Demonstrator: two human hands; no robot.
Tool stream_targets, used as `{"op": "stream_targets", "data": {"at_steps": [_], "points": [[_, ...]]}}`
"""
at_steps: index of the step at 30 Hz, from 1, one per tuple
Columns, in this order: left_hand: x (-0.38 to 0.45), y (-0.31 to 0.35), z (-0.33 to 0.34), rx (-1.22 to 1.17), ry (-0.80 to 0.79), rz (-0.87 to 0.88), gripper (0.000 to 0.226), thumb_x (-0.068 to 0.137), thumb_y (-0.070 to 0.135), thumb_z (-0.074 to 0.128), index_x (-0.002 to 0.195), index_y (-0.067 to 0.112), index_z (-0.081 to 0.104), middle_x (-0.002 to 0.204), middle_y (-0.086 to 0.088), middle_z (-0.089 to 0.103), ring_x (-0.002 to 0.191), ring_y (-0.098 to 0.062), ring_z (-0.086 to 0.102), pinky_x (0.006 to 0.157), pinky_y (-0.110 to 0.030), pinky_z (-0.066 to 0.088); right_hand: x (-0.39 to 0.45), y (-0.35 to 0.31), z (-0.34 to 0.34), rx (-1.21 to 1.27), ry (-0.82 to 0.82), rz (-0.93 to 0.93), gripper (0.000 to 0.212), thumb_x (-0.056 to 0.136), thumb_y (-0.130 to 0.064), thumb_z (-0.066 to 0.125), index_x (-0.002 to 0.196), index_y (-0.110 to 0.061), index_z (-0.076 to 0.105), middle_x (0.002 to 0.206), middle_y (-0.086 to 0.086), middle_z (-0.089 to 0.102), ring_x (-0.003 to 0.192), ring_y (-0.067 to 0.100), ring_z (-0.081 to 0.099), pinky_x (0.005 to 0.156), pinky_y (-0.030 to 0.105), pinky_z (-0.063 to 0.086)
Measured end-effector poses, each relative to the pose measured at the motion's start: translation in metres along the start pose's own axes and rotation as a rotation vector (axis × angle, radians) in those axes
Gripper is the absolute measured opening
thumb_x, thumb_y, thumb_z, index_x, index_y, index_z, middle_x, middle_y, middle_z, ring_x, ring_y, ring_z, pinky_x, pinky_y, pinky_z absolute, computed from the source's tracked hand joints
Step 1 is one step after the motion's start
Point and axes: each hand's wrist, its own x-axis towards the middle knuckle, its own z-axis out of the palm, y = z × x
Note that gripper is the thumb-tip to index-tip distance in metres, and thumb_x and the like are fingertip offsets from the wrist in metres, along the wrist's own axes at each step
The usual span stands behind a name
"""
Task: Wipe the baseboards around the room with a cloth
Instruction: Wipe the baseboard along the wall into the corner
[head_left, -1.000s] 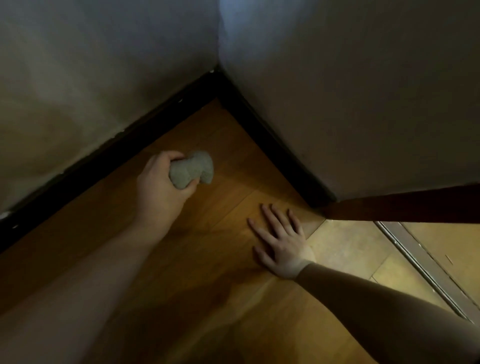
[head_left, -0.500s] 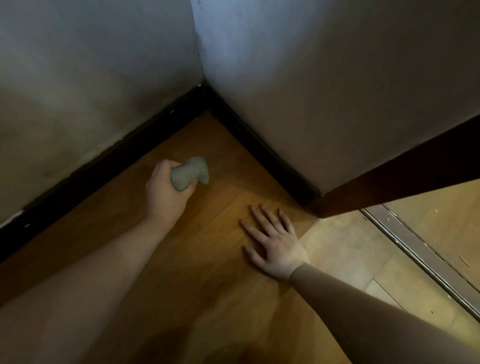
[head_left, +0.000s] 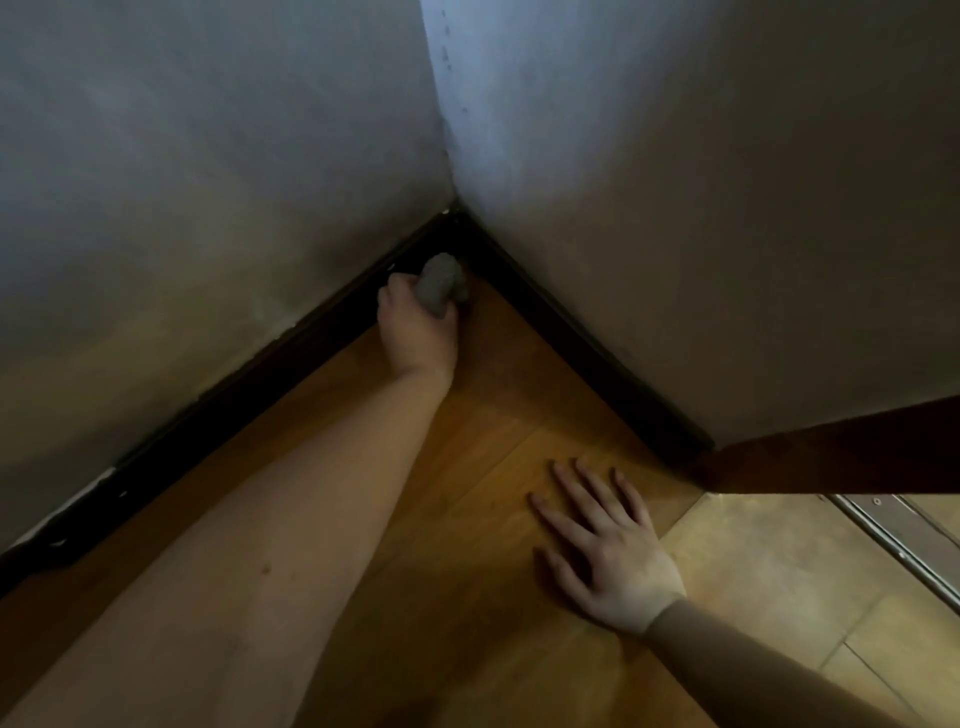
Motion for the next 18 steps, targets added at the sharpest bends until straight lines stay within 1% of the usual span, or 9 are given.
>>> {"op": "stream_targets", "data": {"at_steps": [2, 5, 8, 10, 12, 14, 16, 18], "points": [[0.008, 0.007, 0.013, -0.02, 0.023, -0.008, 0.033, 0.084, 0.011, 0.071, 0.112, 0.006, 0.056, 0.118, -0.015, 0.055, 0.112, -0.029, 0.053, 0.093, -0.035, 0.045, 0.0, 0.0, 0.0, 0.004, 0.006, 0.001, 0.058, 0.099, -0.06, 0.03, 0.154, -0.045, 0.016, 0.165, -0.005, 0.008, 0.152, 0.021, 0.003, 0.119, 0.053, 0.0], [0.017, 0.019, 0.029, -0.025, 0.06, -0.05, 0.034, 0.083, 0.007, 0.069, 0.113, 0.002, 0.055, 0.12, -0.019, 0.054, 0.115, -0.033, 0.051, 0.095, -0.036, 0.04, -0.001, 0.0, 0.001, -0.003, 0.014, 0.0, 0.059, 0.098, -0.059, 0.032, 0.154, -0.044, 0.018, 0.165, -0.004, 0.009, 0.152, 0.022, 0.004, 0.119, 0.053, 0.002], [0.016, 0.023, 0.041, -0.042, 0.021, -0.099, 0.038, 0.085, 0.009, 0.068, 0.119, 0.002, 0.054, 0.124, -0.019, 0.053, 0.116, -0.034, 0.051, 0.096, -0.036, 0.04, 0.0, 0.0, 0.002, -0.005, 0.012, -0.005, 0.06, 0.098, -0.059, 0.033, 0.154, -0.044, 0.018, 0.165, -0.004, 0.009, 0.152, 0.023, 0.005, 0.119, 0.054, 0.002], [0.008, 0.018, 0.046, -0.05, -0.031, -0.085, 0.041, 0.086, 0.01, 0.069, 0.123, 0.001, 0.054, 0.125, -0.02, 0.054, 0.116, -0.034, 0.052, 0.095, -0.036, 0.041, 0.001, 0.0, 0.002, -0.012, 0.008, -0.005, 0.06, 0.097, -0.06, 0.033, 0.154, -0.044, 0.018, 0.165, -0.004, 0.008, 0.152, 0.023, 0.005, 0.119, 0.054, 0.002], [-0.003, 0.012, 0.046, -0.055, -0.065, -0.018, 0.044, 0.085, 0.007, 0.069, 0.127, 0.002, 0.055, 0.127, -0.019, 0.055, 0.118, -0.033, 0.052, 0.098, -0.032, 0.039, 0.001, 0.0, 0.002, -0.015, 0.003, -0.003, 0.061, 0.097, -0.06, 0.032, 0.154, -0.044, 0.017, 0.165, -0.004, 0.008, 0.152, 0.023, 0.004, 0.119, 0.054, 0.001], [-0.014, 0.007, 0.044, -0.069, -0.081, 0.039, 0.048, 0.083, 0.002, 0.068, 0.129, 0.002, 0.056, 0.128, -0.017, 0.055, 0.119, -0.031, 0.051, 0.098, -0.024, 0.035, 0.001, 0.0, 0.003, -0.021, -0.001, 0.001, 0.061, 0.097, -0.06, 0.032, 0.154, -0.044, 0.017, 0.165, -0.004, 0.008, 0.152, 0.023, 0.004, 0.119, 0.054, 0.001], [-0.024, 0.005, 0.043, -0.07, -0.092, 0.076, 0.047, 0.081, 0.0, 0.069, 0.126, 0.002, 0.058, 0.123, -0.016, 0.057, 0.115, -0.03, 0.054, 0.09, -0.018, 0.032, 0.002, 0.0, 0.004, -0.034, 0.002, 0.004, 0.061, 0.097, -0.061, 0.032, 0.154, -0.044, 0.016, 0.165, -0.003, 0.008, 0.152, 0.023, 0.004, 0.119, 0.055, 0.002], [-0.036, 0.004, 0.042, -0.083, -0.107, 0.089, 0.044, 0.079, -0.001, 0.071, 0.121, 0.003, 0.061, 0.118, -0.015, 0.059, 0.111, -0.03, 0.055, 0.085, -0.016, 0.03, 0.002, 0.0, 0.006, -0.041, 0.004, 0.004, 0.061, 0.097, -0.061, 0.032, 0.154, -0.043, 0.016, 0.165, -0.003, 0.008, 0.152, 0.023, 0.003, 0.118, 0.055, 0.003]]}}
